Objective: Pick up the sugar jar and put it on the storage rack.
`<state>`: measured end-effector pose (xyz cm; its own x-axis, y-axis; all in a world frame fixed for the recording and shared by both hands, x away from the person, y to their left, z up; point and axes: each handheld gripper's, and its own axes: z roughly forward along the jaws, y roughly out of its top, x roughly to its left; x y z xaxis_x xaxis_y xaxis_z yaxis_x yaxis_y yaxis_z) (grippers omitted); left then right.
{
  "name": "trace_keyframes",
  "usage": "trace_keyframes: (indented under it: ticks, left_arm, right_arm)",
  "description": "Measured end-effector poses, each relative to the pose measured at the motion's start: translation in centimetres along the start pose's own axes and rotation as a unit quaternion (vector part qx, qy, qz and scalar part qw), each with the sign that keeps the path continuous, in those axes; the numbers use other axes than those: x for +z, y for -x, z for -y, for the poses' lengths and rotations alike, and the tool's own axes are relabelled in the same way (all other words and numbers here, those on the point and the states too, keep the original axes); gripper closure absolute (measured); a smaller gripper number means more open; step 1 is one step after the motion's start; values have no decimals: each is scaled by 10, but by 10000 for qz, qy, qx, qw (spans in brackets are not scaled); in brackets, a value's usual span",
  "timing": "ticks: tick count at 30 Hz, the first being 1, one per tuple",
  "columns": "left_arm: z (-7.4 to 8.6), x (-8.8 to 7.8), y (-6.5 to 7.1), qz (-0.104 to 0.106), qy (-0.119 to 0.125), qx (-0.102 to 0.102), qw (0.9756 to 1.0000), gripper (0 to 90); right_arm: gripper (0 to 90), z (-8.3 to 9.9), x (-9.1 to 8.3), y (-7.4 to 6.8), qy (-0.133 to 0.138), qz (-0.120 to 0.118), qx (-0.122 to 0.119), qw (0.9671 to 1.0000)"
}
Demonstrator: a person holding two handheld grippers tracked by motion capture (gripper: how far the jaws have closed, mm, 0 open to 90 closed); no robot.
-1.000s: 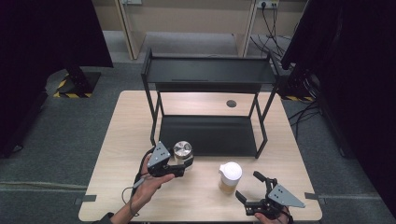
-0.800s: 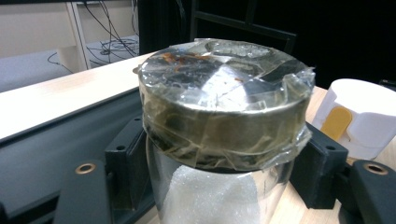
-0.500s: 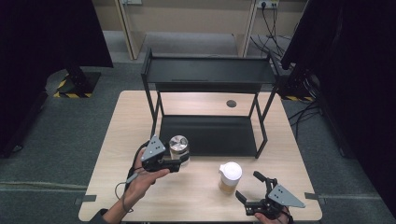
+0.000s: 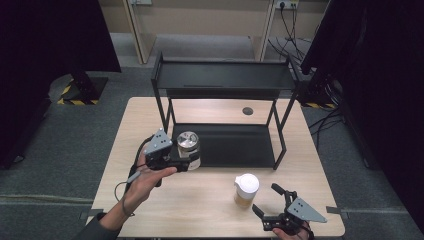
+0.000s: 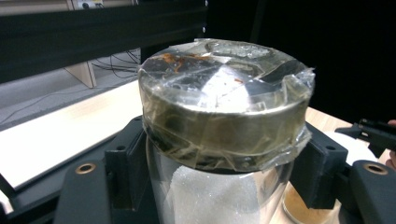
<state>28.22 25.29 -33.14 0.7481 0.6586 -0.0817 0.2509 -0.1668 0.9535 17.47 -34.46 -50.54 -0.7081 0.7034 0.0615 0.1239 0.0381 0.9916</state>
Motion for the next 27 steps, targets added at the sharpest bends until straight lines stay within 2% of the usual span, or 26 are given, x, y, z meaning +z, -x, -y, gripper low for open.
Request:
trace_keyframes:
  ticks: [13,15,19,20,25,27]
  left_arm:
    - [-33,-6,2,20,-17,-40,10000,309]
    - [-44,-7,3,-19,-53,-6,10000,309]
    - [-55,-8,3,-24,-54,-55,10000,308]
    - [-63,-8,3,-35,-53,-24,10000,309]
    - [-79,-7,6,-47,-35,42,10000,308]
    - [-90,-6,7,-20,-34,64,10000,309]
  right_arm:
    - [4,0,0,0,2,-4,-1,10000]
    - [4,0,0,0,2,-2,-4,10000]
    - [4,0,0,0,5,1,-6,10000]
    - [4,0,0,0,-4,6,-1,10000]
    - [4,0,0,0,14,5,-2,10000]
    - [4,0,0,0,9,6,3,10000]
